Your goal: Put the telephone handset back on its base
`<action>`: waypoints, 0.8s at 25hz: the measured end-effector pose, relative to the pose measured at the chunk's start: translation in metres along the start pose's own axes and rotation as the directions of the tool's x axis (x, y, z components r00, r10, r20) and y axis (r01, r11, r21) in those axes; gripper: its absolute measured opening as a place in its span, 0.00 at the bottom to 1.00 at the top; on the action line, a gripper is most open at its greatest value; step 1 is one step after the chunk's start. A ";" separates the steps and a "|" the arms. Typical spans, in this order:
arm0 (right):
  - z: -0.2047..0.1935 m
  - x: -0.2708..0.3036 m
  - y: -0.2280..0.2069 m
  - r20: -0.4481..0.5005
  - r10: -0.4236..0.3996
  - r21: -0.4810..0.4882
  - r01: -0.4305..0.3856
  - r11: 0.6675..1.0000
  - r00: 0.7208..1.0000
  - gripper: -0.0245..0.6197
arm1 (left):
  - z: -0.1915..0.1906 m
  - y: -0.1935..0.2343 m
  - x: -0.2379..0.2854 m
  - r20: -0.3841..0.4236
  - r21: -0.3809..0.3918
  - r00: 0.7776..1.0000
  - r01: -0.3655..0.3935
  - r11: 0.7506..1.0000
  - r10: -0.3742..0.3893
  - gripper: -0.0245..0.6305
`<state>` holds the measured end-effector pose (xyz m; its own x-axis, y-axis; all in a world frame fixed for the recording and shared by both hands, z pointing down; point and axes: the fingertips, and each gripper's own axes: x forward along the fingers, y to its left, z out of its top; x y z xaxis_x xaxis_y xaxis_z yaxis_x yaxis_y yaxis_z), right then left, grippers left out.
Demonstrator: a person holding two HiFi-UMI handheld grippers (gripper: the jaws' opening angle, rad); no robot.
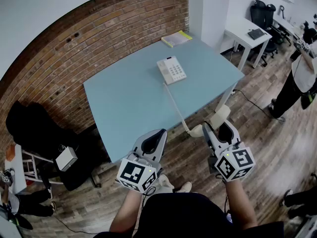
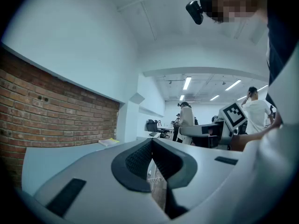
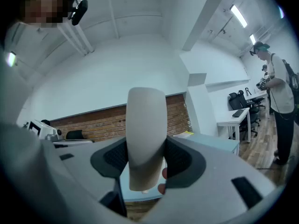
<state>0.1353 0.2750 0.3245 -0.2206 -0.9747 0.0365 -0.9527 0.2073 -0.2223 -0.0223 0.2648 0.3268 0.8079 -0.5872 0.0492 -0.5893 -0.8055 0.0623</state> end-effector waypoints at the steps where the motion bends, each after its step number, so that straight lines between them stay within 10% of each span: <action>1: 0.000 -0.003 -0.001 -0.001 0.008 0.004 -0.008 1.000 1.000 0.39 | -0.001 -0.004 0.000 0.000 -0.002 1.000 -0.002 1.000 0.002 0.05; 20: -0.005 -0.017 -0.008 0.020 0.081 0.027 -0.082 0.996 0.996 0.39 | -0.008 -0.027 -0.003 0.009 -0.031 0.999 -0.043 0.999 0.043 0.05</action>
<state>0.1455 0.2900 0.3305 -0.2932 -0.9561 -0.0008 -0.9255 0.2840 -0.2505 -0.0091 0.2889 0.3334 0.7818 -0.6220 0.0433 -0.6231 -0.7769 0.0906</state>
